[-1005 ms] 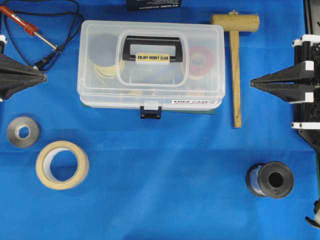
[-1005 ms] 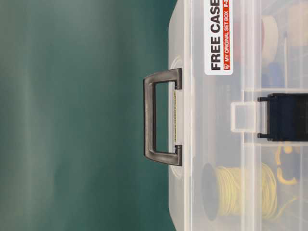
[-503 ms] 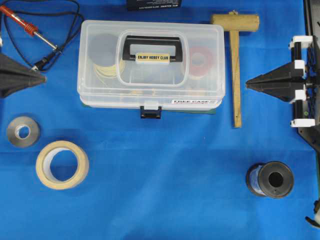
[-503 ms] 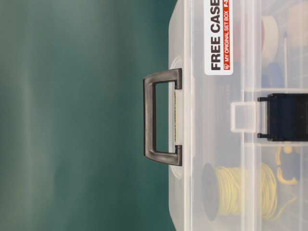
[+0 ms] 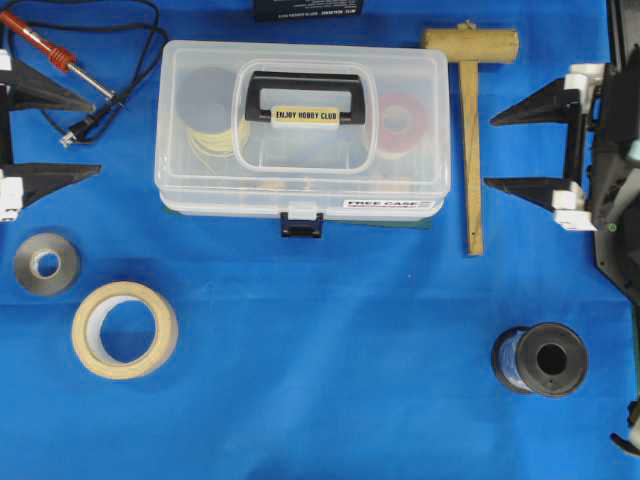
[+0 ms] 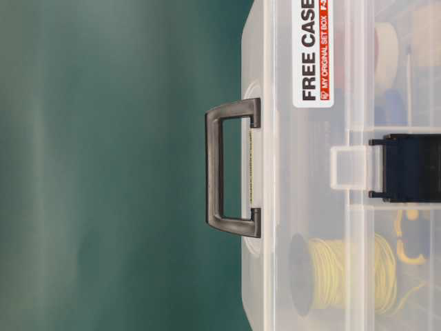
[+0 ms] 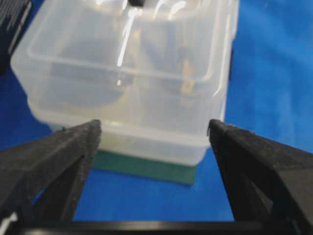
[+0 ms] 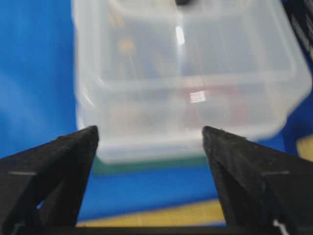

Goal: Open the tool box with both arms.
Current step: 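Move both grippers inward to the lid edges on either side of the box, then grip the lid edges with both grippers and lift the lid upward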

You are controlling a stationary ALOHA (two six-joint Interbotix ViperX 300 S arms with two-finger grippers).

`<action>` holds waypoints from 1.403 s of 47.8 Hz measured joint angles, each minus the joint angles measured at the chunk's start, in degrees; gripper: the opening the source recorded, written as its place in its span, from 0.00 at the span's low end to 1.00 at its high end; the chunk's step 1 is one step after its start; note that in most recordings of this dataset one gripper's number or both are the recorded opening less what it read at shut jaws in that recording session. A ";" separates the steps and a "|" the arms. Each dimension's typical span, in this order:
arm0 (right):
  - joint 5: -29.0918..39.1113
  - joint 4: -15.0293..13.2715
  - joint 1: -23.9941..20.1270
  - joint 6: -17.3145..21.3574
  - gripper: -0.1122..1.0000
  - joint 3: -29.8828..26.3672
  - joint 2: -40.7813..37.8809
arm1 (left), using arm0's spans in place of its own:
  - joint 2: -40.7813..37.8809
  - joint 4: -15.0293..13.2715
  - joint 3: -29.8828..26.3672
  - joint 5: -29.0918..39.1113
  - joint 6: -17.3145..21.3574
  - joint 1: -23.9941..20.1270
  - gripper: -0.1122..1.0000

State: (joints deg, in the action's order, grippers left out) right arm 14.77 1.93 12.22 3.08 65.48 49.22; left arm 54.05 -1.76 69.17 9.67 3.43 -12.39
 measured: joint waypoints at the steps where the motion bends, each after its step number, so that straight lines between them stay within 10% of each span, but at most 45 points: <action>1: 0.09 -0.09 0.53 0.00 0.83 0.00 -0.53 | -0.44 0.00 0.09 -0.09 0.18 -0.26 0.90; 67: -5.27 -4.83 1.93 -1.32 0.84 -5.54 -20.04 | -26.89 0.18 -3.96 -12.92 0.79 -0.62 0.91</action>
State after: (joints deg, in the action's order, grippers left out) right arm 9.49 -2.90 14.15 1.76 59.94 29.18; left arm 27.16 -1.58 65.21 -3.25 4.22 -13.01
